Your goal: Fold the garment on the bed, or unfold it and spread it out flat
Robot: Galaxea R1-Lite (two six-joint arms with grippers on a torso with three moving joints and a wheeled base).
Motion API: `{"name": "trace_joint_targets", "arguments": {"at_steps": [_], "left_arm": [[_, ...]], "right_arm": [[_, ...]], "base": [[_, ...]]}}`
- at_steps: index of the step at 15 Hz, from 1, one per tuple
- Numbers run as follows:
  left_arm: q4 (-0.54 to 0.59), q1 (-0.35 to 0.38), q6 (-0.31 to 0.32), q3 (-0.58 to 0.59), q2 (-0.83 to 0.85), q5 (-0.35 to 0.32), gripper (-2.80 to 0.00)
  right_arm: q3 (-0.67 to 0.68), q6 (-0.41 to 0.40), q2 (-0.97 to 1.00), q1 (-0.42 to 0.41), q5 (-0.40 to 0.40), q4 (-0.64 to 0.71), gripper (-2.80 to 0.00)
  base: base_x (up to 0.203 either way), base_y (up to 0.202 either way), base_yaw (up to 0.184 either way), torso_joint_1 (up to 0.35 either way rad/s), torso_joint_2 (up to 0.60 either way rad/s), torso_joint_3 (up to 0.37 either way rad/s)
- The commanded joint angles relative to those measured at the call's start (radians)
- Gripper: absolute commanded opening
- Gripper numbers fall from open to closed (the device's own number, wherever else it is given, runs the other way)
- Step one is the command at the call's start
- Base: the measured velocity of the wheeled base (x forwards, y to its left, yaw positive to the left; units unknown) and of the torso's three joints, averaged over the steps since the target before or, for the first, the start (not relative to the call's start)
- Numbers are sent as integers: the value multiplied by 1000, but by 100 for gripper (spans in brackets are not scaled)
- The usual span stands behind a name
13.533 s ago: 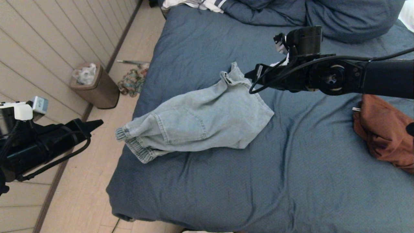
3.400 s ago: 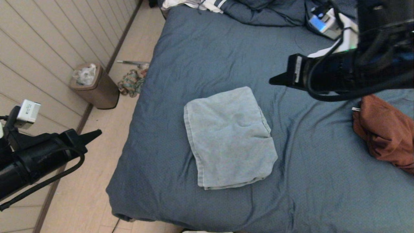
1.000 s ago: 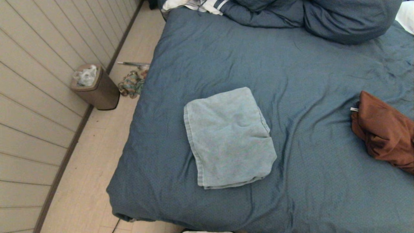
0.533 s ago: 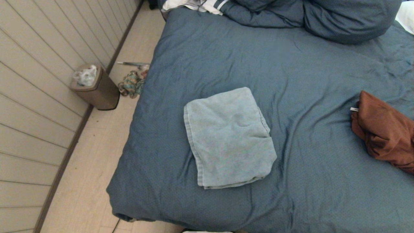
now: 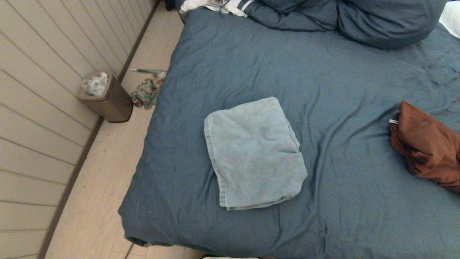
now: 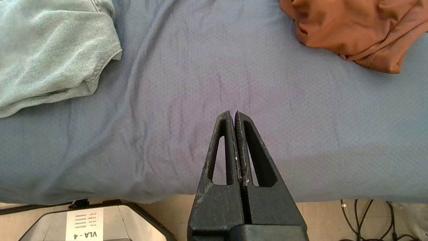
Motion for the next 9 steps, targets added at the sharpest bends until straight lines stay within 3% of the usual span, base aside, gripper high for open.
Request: {"name": "trace_joint_targets", "arguments": {"at_steps": [1,3,6,8,9], "left_arm": [[5,0,-33,4,1,6,-280],[2,0,-99,4,0,22,-280],[0,0,-111,4,0,26,-280],[0,0,-113,4,0,27,-280],[0,0,-113,4,0,27,-280]], "right_arm": [[0,19,-8,0,11,2,-280],[1,36,-8,0,39,5,-280],[-1,131,-6,0,53,20,-280],[4,33,-8,0,45,0,-280],[4,33,-8,0,45,0,-280]], "base": [[0,0,0,0,0,0],[0,0,0,0,0,0],[0,0,0,0,0,0],[0,0,0,0,0,0],[0,0,0,0,0,0]]}}
